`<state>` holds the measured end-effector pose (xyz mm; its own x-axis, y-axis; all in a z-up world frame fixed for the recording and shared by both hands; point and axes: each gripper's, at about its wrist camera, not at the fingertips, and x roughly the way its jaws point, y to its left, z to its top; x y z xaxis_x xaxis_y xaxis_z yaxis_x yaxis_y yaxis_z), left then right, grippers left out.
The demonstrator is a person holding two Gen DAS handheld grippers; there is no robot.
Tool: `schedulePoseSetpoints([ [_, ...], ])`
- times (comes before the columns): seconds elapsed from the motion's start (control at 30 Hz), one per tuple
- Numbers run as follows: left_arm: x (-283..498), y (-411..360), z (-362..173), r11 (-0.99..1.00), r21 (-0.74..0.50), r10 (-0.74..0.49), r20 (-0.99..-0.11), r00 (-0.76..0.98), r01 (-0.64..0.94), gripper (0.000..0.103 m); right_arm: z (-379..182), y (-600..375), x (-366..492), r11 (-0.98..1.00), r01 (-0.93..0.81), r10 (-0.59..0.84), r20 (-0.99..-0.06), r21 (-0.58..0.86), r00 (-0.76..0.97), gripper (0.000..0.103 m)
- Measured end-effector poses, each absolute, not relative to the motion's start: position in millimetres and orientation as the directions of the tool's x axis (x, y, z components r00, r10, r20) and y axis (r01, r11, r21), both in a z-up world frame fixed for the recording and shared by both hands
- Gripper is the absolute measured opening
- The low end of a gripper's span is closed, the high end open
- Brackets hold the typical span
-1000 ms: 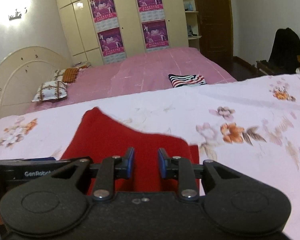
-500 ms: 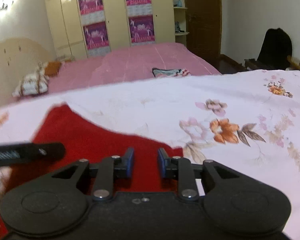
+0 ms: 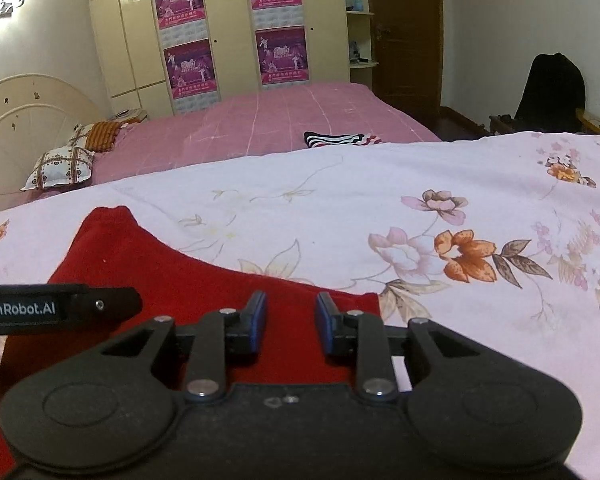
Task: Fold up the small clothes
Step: 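Move both open tools to the edge of the folded red dress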
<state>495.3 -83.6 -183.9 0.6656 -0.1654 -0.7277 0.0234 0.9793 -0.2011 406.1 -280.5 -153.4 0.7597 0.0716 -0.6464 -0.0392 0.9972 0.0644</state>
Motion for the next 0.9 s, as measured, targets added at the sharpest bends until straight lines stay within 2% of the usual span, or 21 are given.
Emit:
schedulePoseSetpoints([
  [0.23,475,-80,-168,0.981,-0.187,-0.174,-0.698,0.695,0.058,0.102,-142,-277,402,0.998,-0.040,0.067,-0.653,0.056,0.755,0.028],
  [0.5,412,-73,-150,0.972,-0.173,-0.232,-0.647,0.726,0.157,0.102,-104,-284,340,0.991,-0.091,0.130,-0.581,0.096,0.803,0.031],
  [0.6,407,-77,-164,0.973,-0.178,-0.230,-0.671,0.705,0.148,0.102,-112,-279,323,0.991,-0.114,0.132,-0.604,0.069,0.786,0.030],
  [0.67,411,-78,-171,0.970,-0.203,-0.240,-0.681,0.692,0.136,0.102,-129,-277,325,0.996,-0.084,0.078,-0.642,0.022,0.762,0.030],
  [0.9,410,-82,-168,0.978,-0.165,-0.208,-0.697,0.686,0.129,0.103,-143,-277,328,0.997,-0.072,0.050,-0.631,-0.008,0.774,0.033],
])
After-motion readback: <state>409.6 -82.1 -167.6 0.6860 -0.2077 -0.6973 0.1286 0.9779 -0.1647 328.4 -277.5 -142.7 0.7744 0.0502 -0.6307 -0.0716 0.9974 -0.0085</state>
